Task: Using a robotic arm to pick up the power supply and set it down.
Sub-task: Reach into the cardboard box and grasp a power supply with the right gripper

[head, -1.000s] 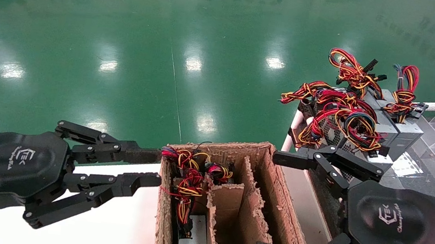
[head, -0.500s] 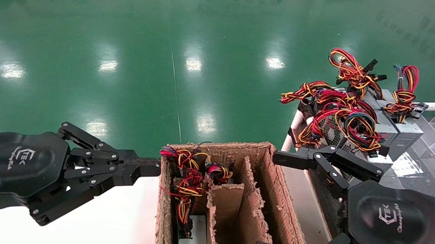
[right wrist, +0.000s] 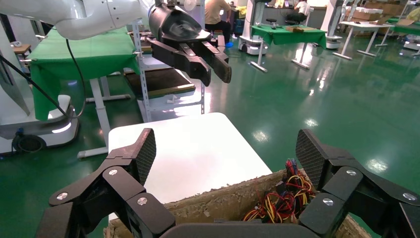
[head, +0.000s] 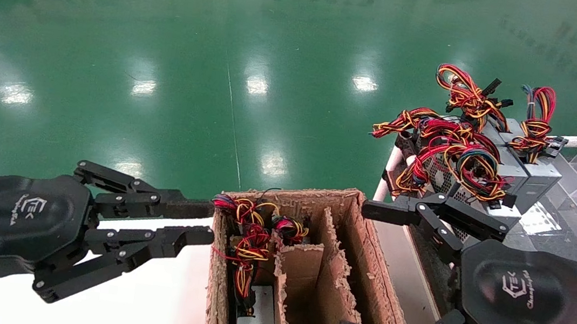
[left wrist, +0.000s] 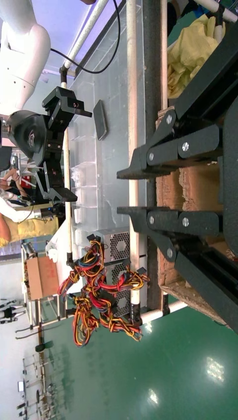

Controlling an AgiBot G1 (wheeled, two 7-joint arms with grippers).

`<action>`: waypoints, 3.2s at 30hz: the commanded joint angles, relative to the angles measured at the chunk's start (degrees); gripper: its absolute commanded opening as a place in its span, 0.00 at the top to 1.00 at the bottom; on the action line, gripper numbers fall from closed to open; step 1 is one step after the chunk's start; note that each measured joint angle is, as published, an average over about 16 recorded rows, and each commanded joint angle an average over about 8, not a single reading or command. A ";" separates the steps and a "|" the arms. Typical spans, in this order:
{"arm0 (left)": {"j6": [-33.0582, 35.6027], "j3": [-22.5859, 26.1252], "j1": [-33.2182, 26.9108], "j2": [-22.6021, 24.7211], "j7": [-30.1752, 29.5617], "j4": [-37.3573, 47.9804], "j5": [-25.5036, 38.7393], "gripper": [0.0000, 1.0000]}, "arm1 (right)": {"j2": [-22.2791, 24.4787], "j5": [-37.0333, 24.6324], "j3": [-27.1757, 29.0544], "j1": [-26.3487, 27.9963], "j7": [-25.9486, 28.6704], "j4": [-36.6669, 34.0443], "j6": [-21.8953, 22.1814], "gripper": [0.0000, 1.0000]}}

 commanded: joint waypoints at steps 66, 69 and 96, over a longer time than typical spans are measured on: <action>0.00 0.01 0.00 0.00 0.00 0.00 -0.01 0.00 | -29.55 -33.66 -20.61 12.85 7.70 -22.57 17.04 1.00; 0.00 0.01 0.00 0.00 0.00 0.00 -0.01 0.00 | -29.70 -33.51 -20.45 12.69 7.19 -23.00 17.34 1.00; 0.00 0.01 0.00 0.00 0.01 0.00 -0.01 0.00 | -29.83 -32.68 -19.64 11.47 4.30 -24.82 18.24 1.00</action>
